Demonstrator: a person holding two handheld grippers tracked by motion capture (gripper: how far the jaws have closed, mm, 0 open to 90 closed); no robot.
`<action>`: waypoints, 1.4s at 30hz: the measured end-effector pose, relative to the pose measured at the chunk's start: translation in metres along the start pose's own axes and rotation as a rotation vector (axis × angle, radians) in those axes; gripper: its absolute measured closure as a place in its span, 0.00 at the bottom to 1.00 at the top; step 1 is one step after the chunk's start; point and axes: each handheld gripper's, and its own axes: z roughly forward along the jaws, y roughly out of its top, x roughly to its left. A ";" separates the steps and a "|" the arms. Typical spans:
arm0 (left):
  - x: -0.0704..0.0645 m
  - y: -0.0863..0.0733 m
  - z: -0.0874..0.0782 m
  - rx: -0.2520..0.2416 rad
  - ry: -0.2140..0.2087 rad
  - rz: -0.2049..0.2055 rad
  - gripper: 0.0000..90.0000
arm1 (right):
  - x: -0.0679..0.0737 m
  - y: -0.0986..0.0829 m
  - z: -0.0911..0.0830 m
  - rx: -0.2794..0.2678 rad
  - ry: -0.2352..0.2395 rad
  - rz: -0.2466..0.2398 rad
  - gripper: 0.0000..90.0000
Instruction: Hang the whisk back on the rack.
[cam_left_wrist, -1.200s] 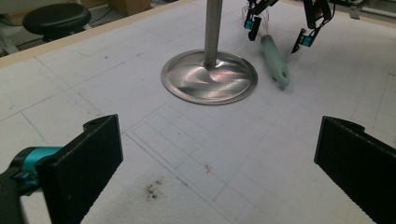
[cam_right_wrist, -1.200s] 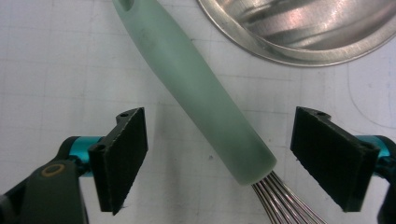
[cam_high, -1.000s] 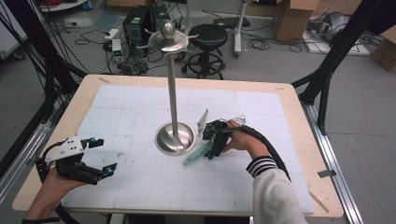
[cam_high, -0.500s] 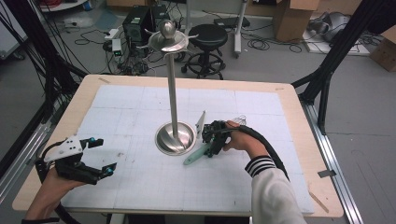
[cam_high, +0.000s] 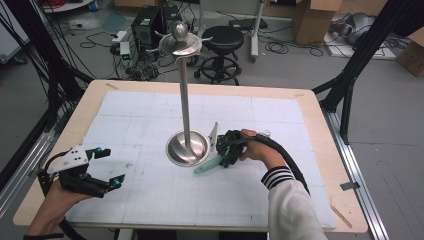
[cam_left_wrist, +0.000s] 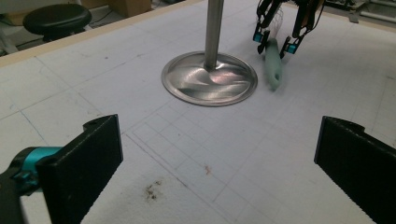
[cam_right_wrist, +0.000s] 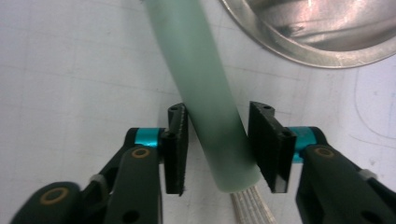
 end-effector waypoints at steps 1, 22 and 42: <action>0.000 0.000 0.000 0.000 0.001 0.001 0.02 | 0.000 0.000 0.000 0.000 -0.005 -0.007 0.71; 0.000 0.000 -0.001 -0.005 0.007 -0.007 0.02 | 0.010 -0.007 -0.030 -0.072 0.043 0.058 0.77; 0.000 0.001 -0.001 -0.006 0.008 -0.003 0.02 | 0.039 -0.034 -0.096 -0.287 -0.015 0.117 0.77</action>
